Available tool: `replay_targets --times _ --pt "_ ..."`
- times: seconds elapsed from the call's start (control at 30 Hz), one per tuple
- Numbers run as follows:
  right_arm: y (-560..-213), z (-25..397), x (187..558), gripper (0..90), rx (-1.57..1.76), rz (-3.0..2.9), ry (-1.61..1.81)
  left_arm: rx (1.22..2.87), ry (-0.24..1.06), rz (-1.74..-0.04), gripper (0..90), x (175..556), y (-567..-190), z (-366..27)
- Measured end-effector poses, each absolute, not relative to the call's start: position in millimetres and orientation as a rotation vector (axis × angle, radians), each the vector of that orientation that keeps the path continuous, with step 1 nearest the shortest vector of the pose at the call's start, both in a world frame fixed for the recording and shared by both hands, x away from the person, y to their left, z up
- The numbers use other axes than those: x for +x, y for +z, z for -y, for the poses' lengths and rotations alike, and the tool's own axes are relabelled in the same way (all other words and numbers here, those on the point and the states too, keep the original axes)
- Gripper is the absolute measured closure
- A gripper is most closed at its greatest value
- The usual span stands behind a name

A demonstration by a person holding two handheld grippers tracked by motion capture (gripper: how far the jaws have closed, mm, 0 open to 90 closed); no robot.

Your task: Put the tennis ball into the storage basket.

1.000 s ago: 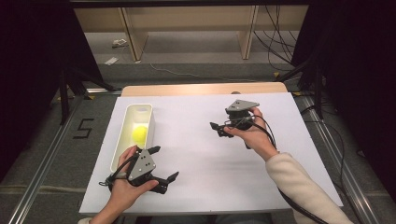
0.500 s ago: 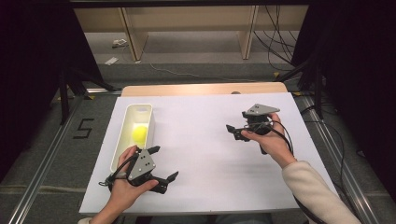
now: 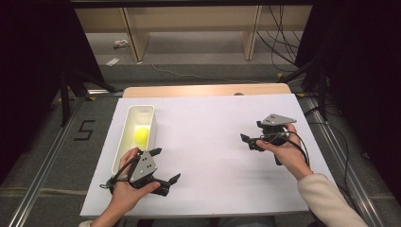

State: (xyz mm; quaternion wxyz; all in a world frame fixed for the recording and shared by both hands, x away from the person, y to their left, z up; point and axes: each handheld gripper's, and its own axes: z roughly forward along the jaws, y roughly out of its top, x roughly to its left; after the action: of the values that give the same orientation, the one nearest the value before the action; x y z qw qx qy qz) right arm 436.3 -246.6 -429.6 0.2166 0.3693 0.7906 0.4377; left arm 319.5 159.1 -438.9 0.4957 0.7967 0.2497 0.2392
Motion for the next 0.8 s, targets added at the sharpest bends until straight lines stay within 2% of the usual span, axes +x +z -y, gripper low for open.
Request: replay_targets --times 0.8 --pt "-437.0 277.5 408.4 15.3 1.058 -2.171 1.204 1.931 0.582 -0.608 0.0 319.7 -439.3 -159.6"
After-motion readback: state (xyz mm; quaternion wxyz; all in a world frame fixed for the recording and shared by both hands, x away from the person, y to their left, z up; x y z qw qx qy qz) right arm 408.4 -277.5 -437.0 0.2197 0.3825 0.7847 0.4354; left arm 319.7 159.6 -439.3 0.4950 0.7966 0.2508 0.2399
